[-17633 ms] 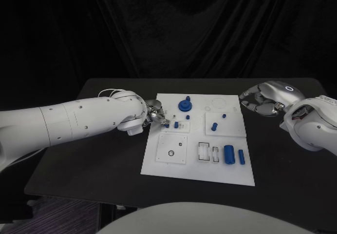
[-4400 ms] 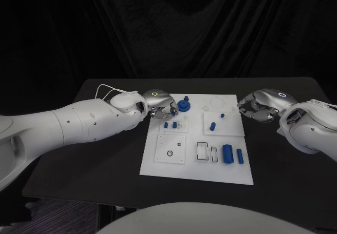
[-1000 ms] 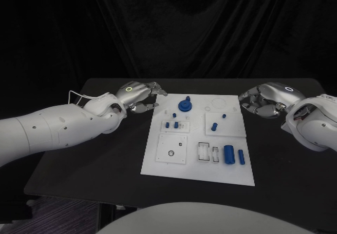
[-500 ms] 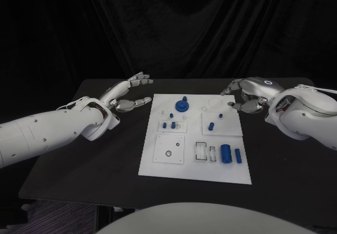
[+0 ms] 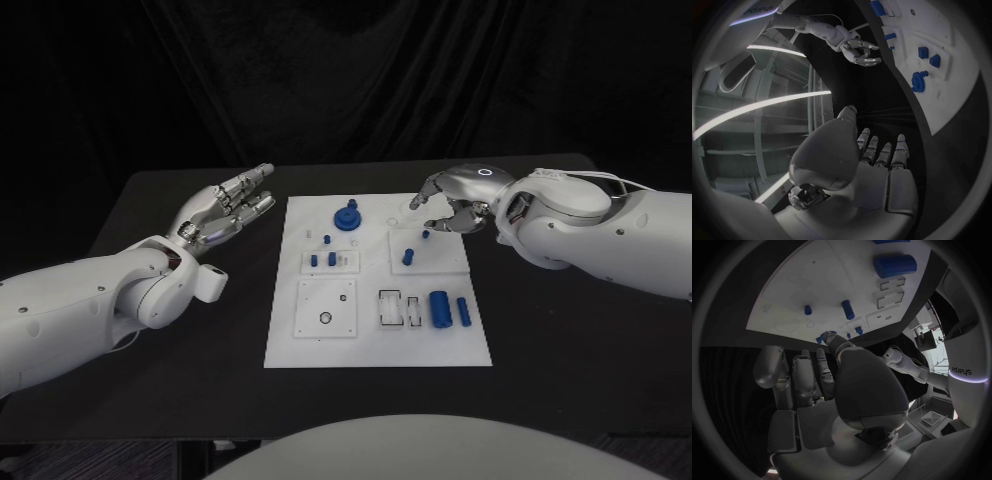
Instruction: Assemble the parts on the task board
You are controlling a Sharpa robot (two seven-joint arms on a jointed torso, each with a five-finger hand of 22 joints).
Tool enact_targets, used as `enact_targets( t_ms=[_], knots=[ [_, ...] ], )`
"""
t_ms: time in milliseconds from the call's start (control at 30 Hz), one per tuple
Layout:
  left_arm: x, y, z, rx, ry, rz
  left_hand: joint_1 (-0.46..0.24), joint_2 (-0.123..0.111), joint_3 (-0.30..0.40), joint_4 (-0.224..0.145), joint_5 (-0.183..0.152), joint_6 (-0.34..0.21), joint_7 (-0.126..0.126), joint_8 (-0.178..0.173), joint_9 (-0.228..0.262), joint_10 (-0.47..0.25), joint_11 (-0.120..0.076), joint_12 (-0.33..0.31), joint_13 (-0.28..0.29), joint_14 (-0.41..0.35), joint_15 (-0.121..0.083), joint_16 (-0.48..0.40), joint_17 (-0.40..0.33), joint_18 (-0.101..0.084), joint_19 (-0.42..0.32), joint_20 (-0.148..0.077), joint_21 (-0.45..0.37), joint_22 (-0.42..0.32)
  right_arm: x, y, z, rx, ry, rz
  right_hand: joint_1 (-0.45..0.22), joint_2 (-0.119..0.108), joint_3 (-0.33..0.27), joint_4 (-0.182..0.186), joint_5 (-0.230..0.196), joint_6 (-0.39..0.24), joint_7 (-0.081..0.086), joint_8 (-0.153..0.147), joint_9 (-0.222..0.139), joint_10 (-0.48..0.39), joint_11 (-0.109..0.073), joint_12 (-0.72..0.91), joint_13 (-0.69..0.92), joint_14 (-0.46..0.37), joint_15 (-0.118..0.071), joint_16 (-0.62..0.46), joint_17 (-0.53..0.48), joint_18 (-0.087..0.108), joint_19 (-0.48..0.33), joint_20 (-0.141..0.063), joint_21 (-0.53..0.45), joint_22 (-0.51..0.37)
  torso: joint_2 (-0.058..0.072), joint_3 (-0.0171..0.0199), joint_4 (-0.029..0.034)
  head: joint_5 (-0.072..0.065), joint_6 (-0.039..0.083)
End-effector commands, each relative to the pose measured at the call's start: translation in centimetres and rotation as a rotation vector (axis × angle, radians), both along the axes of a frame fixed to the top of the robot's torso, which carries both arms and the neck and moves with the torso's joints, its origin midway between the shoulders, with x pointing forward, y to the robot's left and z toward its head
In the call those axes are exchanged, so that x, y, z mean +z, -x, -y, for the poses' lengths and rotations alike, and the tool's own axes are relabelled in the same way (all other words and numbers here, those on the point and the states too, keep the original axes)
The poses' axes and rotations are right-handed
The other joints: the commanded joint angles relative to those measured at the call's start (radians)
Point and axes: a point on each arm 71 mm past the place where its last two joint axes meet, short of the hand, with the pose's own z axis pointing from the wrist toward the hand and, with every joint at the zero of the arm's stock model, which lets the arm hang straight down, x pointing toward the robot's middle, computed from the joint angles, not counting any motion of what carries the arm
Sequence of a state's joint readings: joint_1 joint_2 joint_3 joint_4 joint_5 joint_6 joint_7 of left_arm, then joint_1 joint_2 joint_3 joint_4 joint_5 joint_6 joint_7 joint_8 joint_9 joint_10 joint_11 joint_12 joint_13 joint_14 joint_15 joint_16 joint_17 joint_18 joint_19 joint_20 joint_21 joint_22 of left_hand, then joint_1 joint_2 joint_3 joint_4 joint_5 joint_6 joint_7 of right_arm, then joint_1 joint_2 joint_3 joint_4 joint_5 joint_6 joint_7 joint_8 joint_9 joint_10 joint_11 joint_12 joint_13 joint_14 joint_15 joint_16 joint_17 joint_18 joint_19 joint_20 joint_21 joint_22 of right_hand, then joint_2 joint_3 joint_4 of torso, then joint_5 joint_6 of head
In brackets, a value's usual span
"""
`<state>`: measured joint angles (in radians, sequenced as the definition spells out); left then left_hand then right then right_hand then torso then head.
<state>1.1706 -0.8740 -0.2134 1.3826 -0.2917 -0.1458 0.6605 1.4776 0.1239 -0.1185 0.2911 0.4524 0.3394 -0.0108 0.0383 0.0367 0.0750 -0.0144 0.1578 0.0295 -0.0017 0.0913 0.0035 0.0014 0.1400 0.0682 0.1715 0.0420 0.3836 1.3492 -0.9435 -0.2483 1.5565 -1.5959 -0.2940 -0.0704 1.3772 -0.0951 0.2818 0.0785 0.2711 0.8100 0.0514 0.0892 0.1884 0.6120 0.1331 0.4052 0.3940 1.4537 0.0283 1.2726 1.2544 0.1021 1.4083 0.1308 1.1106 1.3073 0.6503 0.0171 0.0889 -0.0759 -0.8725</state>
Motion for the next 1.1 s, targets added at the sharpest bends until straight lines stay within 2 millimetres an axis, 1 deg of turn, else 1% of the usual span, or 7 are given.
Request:
enact_targets(
  t_ms=[33, 67, 100, 200, 300, 667, 1100],
  knots=[
    [1.1, 0.6, 0.2, -0.045, 0.215, 0.088, 0.011, 0.005, -0.009, -0.001, 0.013, 0.002, -0.001, -0.002, 0.000, 0.000, 0.005, 0.000, -0.001, 0.002, -0.007, -0.004, -0.001, 0.016, -0.004, 0.001, -0.002, -0.005, -0.1, -0.3, 0.4, -0.034, 0.053, 0.026, -0.011, 0.001, -0.011, 0.001, 0.008, 0.013, 0.000, -0.008, -0.003, 0.038, -0.004, -0.018, -0.050, 0.011, 0.001, 0.007, 0.002, -0.015, 0.011, -0.001, 0.015, 0.147, -0.002, -0.0208, 0.0143, -0.021, 0.000],
    [1.1, 0.7, 0.2, -0.046, 0.219, 0.086, 0.013, 0.006, -0.011, -0.001, 0.017, 0.002, -0.001, -0.002, 0.000, 0.000, 0.004, -0.001, -0.001, 0.002, -0.007, -0.004, -0.001, 0.017, -0.005, 0.002, -0.002, -0.007, -0.2, -0.3, 0.6, -0.039, 0.057, 0.026, -0.011, 0.002, -0.013, 0.001, 0.009, 0.014, 0.000, -0.009, -0.003, 0.043, -0.004, -0.021, -0.059, 0.011, 0.001, 0.007, 0.002, -0.015, 0.012, 0.000, 0.017, 0.147, -0.002, -0.0264, 0.0168, -0.027, 0.000],
    [1.0, 0.7, 0.2, -0.048, 0.223, 0.085, 0.014, 0.006, -0.012, -0.001, 0.018, 0.003, -0.001, -0.002, 0.000, 0.000, 0.004, -0.001, -0.001, 0.002, -0.007, -0.004, -0.001, 0.018, -0.004, 0.002, -0.002, -0.007, -0.2, -0.4, 0.7, -0.042, 0.059, 0.027, -0.010, 0.002, -0.014, -0.001, 0.012, 0.015, 0.001, -0.011, -0.004, 0.049, -0.004, -0.024, -0.068, 0.012, 0.002, 0.007, 0.001, -0.015, 0.013, 0.000, 0.018, 0.148, -0.002, -0.0269, 0.0166, -0.029, 0.000],
    [1.0, 1.0, 0.3, -0.051, 0.232, 0.081, 0.017, 0.007, -0.015, -0.001, 0.023, 0.002, -0.002, -0.002, 0.000, 0.000, 0.005, -0.001, -0.001, 0.002, -0.008, -0.004, -0.001, 0.019, -0.005, 0.002, -0.002, -0.009, -0.2, -0.5, 1.1, -0.051, 0.059, 0.035, -0.013, 0.008, -0.013, 0.001, 0.020, 0.055, 0.018, 0.001, 0.003, 0.149, -0.018, -0.002, -0.095, 0.020, -0.002, 0.016, 0.007, -0.019, 0.025, -0.003, 0.043, 0.154, 0.001, -0.0388, 0.0221, -0.042, 0.000],
    [1.0, 1.1, 0.3, -0.052, 0.236, 0.078, 0.021, 0.009, -0.018, -0.002, 0.028, 0.001, -0.006, -0.003, 0.000, 0.001, 0.007, 0.001, 0.000, 0.002, -0.008, -0.004, -0.001, 0.021, -0.004, 0.002, -0.002, -0.011, -0.3, -0.5, 1.3, -0.057, 0.064, 0.033, -0.015, 0.005, -0.011, 0.002, 0.025, 0.057, 0.016, -0.004, 0.002, 0.176, -0.020, -0.009, -0.114, 0.023, -0.005, 0.019, 0.008, -0.021, 0.029, -0.005, 0.052, 0.156, 0.004, -0.0459, 0.0293, -0.049, 0.000],
    [0.9, 1.3, 0.6, -0.063, 0.242, 0.067, 0.051, 0.020, -0.027, -0.005, 0.053, -0.007, -0.011, -0.003, -0.001, 0.002, 0.032, 0.005, 0.000, 0.002, 0.006, -0.004, -0.001, 0.023, -0.001, 0.018, 0.000, -0.020, -1.2, -0.3, 1.6, -0.057, 0.084, -0.003, -0.017, 0.003, 0.006, 0.003, 0.057, 0.061, 0.015, -0.013, 0.002, 0.236, -0.026, -0.018, -0.148, 0.026, -0.008, 0.021, 0.006, -0.023, 0.032, -0.008, 0.058, 0.158, 0.005, -0.0605, 0.0442, -0.074, 0.000],
    [0.9, 1.4, 0.8, -0.069, 0.245, 0.062, 0.071, 0.026, -0.027, -0.009, 0.066, -0.009, -0.010, -0.003, -0.001, 0.003, 0.040, 0.008, 0.001, 0.002, 0.010, -0.004, -0.001, 0.026, 0.001, 0.025, 0.000, -0.024, -2.5, -0.3, 1.8, -0.064, 0.102, -0.036, -0.029, -0.005, 0.031, 0.009, 0.067, 0.108, 0.030, 0.002, 0.015, 0.310, -0.039, -0.019, -0.165, 0.028, -0.018, 0.021, 0.003, -0.023, 0.035, -0.017, 0.063, 0.159, 0.006, -0.0668, 0.0451, -0.070, 0.000]
  ],
)
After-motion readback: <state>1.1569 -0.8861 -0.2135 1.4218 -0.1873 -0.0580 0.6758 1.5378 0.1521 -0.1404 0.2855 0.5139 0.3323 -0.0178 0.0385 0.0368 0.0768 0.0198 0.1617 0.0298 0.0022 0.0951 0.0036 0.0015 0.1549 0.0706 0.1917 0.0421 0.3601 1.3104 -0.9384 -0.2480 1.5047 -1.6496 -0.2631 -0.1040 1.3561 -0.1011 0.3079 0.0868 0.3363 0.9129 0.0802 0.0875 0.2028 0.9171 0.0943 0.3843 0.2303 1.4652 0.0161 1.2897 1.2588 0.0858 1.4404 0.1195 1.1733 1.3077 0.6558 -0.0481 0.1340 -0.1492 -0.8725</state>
